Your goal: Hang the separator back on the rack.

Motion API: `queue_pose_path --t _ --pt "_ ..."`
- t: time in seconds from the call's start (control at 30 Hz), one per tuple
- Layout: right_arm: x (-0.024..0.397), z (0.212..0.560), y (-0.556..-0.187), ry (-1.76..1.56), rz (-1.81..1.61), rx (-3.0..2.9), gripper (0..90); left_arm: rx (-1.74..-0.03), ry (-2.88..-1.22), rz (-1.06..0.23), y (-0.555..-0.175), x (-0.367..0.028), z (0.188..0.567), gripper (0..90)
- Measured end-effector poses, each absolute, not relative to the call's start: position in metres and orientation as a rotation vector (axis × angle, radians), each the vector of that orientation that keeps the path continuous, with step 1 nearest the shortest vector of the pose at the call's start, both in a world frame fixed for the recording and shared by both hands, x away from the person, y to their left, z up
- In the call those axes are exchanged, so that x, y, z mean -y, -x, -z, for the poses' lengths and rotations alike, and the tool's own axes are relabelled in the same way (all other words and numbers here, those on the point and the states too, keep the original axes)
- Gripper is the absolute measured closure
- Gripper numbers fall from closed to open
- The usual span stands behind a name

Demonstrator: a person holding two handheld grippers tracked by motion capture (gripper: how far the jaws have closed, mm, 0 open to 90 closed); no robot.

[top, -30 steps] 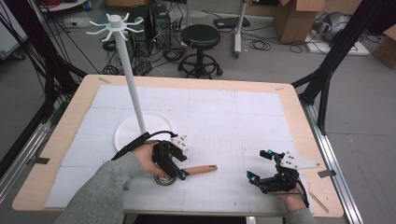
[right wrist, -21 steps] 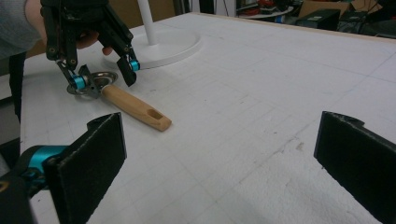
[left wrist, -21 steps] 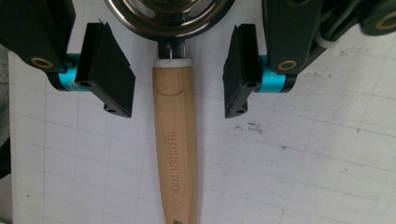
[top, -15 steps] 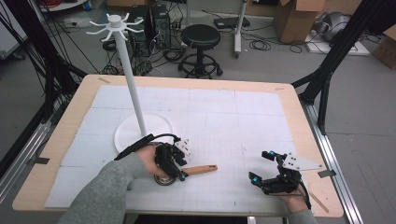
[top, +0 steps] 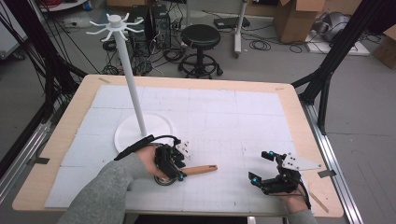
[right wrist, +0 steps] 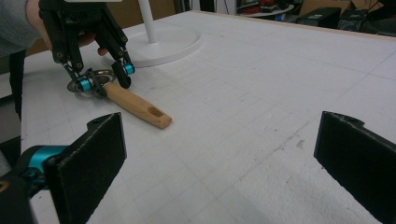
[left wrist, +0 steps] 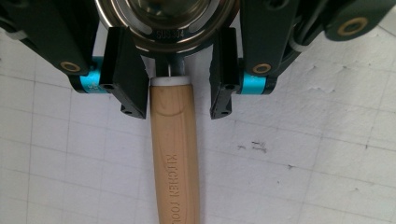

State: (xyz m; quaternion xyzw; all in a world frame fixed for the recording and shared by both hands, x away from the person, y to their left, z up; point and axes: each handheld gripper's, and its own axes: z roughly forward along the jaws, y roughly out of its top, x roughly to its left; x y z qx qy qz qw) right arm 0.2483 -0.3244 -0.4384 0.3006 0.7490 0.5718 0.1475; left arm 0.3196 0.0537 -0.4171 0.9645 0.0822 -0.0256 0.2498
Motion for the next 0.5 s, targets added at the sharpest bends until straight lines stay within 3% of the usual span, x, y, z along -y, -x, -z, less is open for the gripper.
queue_pose_path --t 0.5 --pt "0.3245 0.4387 -0.2485 -0.869 -1.641 -2.155 1.3 -0.229 -2.657 0.061 -0.3161 -0.0525 0.4160 62.1"
